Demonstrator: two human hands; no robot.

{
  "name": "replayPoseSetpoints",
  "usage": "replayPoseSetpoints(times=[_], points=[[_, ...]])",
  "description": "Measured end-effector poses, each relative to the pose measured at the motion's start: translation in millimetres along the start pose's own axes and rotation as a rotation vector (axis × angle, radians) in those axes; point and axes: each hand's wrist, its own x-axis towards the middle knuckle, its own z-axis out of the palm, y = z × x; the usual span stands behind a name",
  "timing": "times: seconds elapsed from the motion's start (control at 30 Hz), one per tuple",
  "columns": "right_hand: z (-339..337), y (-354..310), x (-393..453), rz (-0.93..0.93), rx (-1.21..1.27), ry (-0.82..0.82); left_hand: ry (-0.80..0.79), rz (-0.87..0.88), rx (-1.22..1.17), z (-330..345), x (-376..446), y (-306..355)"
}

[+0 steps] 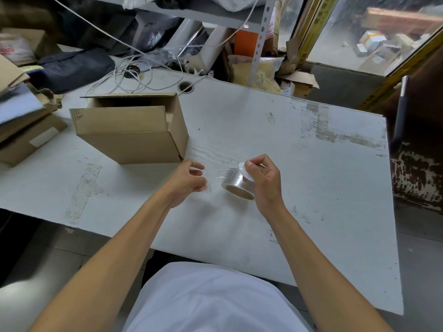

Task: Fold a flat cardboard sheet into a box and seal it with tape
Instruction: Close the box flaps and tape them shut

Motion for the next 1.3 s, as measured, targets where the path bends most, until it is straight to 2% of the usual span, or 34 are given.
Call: replayPoseSetpoints(times=[0.2, 0.33, 0.37, 0.43, 0.57, 0.73, 1.03, 1.3], points=[[1, 0, 3, -0.007, -0.021, -0.018, -0.026, -0.013, 0.062, 2, -1, -8], [3, 0, 3, -0.015, -0.026, -0.026, -0.180, -0.016, -0.233, -3, -3, -21], [3, 0, 3, -0.015, -0.021, -0.027, -0.198, -0.014, -0.241, -5, -4, -23], [2, -1, 4, -0.012, -0.009, -0.032, -0.140, -0.008, -0.140, -8, -5, -26], [3, -1, 4, -0.022, 0.001, -0.048, 0.078, 0.059, -0.013, -14, -5, -26], [5, 0, 5, -0.027, -0.014, -0.048, 0.068, 0.111, 0.101, -19, -5, -26], [5, 1, 5, -0.021, -0.009, -0.043, 0.197, 0.175, 0.161, -17, 1, -20], [6, 1, 5, -0.040, -0.013, -0.049, 0.158, 0.300, 0.224, -7, 1, -8]])
